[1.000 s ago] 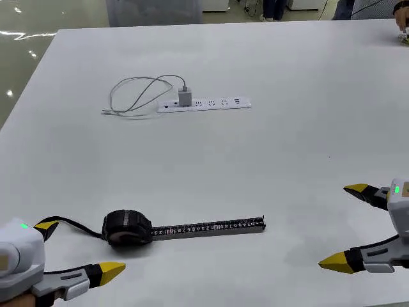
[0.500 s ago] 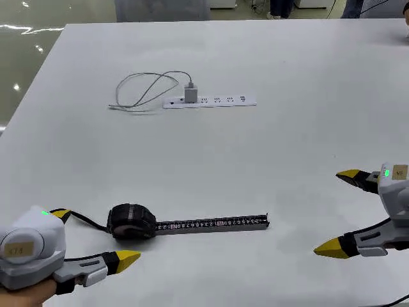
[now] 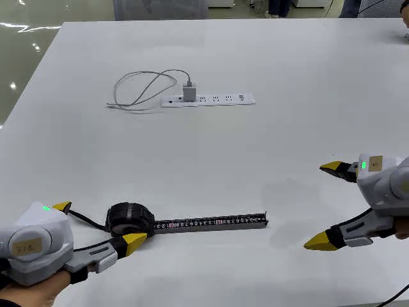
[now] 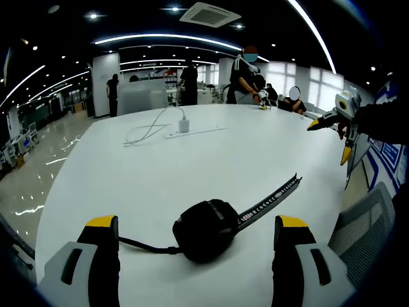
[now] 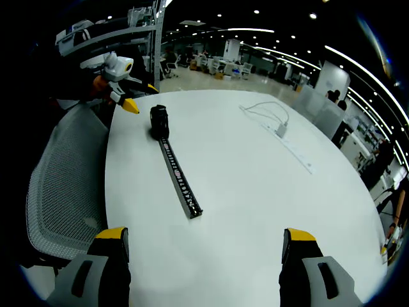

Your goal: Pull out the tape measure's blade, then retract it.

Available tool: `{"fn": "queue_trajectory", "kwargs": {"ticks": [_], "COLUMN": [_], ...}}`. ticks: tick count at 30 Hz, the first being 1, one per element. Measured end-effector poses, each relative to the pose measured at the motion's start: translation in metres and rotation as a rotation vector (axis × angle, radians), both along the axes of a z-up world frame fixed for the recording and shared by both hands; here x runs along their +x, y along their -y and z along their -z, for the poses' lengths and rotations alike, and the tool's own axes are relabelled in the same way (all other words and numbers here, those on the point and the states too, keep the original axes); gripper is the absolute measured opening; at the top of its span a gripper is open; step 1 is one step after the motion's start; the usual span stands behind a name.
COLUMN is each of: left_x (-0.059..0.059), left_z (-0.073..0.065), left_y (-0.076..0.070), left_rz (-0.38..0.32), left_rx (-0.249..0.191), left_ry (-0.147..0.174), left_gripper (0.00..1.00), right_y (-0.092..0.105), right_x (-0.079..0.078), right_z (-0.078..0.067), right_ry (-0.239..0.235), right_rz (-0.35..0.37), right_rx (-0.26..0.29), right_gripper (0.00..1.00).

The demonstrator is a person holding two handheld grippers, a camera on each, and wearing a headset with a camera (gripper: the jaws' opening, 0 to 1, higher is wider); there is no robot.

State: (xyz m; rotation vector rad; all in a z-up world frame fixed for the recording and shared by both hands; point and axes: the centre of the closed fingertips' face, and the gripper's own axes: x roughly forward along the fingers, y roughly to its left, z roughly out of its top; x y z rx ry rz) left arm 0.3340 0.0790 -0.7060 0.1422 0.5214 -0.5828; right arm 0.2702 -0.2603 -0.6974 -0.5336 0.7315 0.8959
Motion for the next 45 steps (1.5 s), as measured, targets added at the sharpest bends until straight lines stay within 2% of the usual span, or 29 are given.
{"fn": "queue_trajectory", "kwargs": {"ticks": [3, 5, 6, 10, 14, 16, 19, 21, 23, 27, 32, 34, 37, 39, 45], "left_x": [0.003, 0.006, 0.005, 0.007, 0.011, 0.010, 0.012, 0.012, 0.012, 0.012, 0.014, 0.014, 0.015, 0.017, 0.018], "left_z": [0.005, 0.004, 0.006, 0.010, 0.016, 0.015, 0.019, 0.020, 0.024, 0.026, 0.024, 0.025, 0.026, 0.026, 0.029], "left_y": [-0.003, -0.003, -0.003, -0.003, -0.003, 0.002, 0.004, 0.007, 0.009, 0.011, 0.011, 0.011, 0.012, 0.013, 0.016], "left_rz": [-0.025, -0.040, -0.048, -0.072, -0.083, -0.087, -0.088, -0.097, -0.097, -0.100, -0.124, -0.136, -0.142, -0.151, -0.161], "left_rx": [0.037, 0.020, 0.015, 0.000, 0.020, -0.006, 0.005, -0.021, -0.016, -0.013, -0.012, -0.015, -0.014, -0.032, -0.032], "left_ry": [-0.009, -0.003, -0.018, -0.033, -0.016, -0.031, -0.031, -0.044, -0.051, -0.046, -0.027, -0.025, -0.002, 0.008, 0.015], "left_gripper": [0.99, 0.99, 0.99, 0.99, 0.99, 0.99, 0.99, 0.99, 0.99, 0.99, 0.99, 0.99, 0.99, 0.99, 0.99], "right_y": [-0.003, -0.004, -0.005, -0.008, -0.011, -0.014, -0.018, -0.019, -0.020, -0.023, -0.023, -0.025, -0.027, -0.029, -0.034], "right_x": [0.004, 0.006, 0.007, 0.012, 0.017, 0.018, 0.019, 0.021, 0.025, 0.030, 0.036, 0.037, 0.040, 0.041, 0.045], "right_z": [0.004, 0.006, 0.007, 0.009, 0.010, 0.012, 0.013, 0.016, 0.018, 0.020, 0.028, 0.031, 0.036, 0.039, 0.047], "right_ry": [-0.009, -0.018, -0.021, -0.024, -0.029, -0.030, -0.038, -0.043, -0.034, -0.039, -0.056, -0.067, -0.071, -0.079, -0.096], "right_rz": [-0.021, -0.032, -0.037, -0.056, -0.072, -0.087, -0.104, -0.110, -0.117, -0.120, -0.128, -0.139, -0.157, -0.171, -0.197], "right_rx": [-0.007, -0.013, -0.013, -0.025, -0.033, -0.039, -0.039, -0.047, -0.055, -0.044, -0.053, -0.059, -0.084, -0.092, -0.111], "right_gripper": [0.99, 0.99, 0.99, 0.99, 0.99, 0.99, 0.99, 0.99, 0.99, 0.99, 0.99, 0.99, 0.99, 0.99, 0.99]}}
